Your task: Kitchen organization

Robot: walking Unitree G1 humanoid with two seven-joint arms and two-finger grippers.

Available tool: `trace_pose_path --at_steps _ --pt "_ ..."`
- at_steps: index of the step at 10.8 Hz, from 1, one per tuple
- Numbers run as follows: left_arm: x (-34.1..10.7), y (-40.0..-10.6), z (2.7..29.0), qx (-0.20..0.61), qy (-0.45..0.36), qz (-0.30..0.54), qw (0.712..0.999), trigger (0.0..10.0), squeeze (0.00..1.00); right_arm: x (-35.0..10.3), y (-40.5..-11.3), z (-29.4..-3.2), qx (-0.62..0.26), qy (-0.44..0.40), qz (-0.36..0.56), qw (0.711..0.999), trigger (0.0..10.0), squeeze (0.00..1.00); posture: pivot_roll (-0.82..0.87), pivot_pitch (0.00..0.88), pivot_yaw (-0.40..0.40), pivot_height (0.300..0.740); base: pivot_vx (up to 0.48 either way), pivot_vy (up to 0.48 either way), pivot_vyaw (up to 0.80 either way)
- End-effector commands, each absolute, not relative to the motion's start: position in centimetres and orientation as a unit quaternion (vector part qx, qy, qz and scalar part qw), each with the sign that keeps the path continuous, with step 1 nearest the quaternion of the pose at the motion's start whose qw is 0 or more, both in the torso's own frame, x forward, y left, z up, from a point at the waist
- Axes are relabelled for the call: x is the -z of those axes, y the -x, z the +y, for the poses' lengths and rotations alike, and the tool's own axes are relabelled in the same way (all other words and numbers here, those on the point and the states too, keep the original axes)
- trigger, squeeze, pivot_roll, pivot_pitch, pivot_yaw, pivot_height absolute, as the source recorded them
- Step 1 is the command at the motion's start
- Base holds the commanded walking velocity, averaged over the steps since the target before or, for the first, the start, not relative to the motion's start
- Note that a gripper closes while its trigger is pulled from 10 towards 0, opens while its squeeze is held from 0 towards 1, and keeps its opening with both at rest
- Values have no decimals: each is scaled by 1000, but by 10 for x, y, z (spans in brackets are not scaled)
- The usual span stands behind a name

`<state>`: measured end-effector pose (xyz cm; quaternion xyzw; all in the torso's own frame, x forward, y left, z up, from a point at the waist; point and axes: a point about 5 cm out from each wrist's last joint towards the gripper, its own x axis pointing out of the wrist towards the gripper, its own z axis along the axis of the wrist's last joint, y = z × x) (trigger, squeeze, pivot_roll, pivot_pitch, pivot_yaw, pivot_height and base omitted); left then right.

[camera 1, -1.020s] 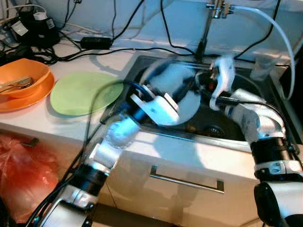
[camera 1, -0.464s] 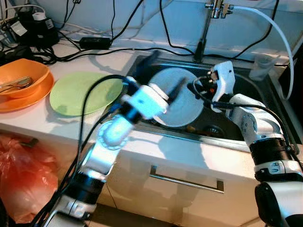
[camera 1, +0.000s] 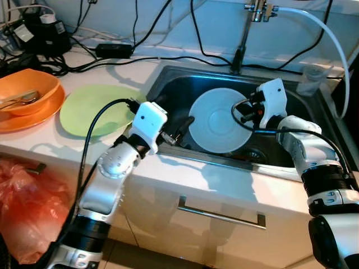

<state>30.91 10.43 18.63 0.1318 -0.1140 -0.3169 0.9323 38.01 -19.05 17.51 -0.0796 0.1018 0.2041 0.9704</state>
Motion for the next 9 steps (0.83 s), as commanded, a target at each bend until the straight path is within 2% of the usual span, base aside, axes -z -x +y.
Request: trace_pose_path --at_steps 1,5,9 --pt "-189 -307 102 344 -131 -103 924 10000 1000 -186 -384 -192 -200 94 79 972 10000 0 8 0 -20 740 0 0 0" --pt "-185 -301 100 411 -135 -12 902 10000 1000 -168 -385 -198 -190 183 97 960 10000 0 18 0 -15 740 0 0 0" --pt "-184 -294 101 434 -131 25 891 10000 1000 -150 -382 -217 -157 240 120 950 10000 0 32 0 -6 740 0 0 0"
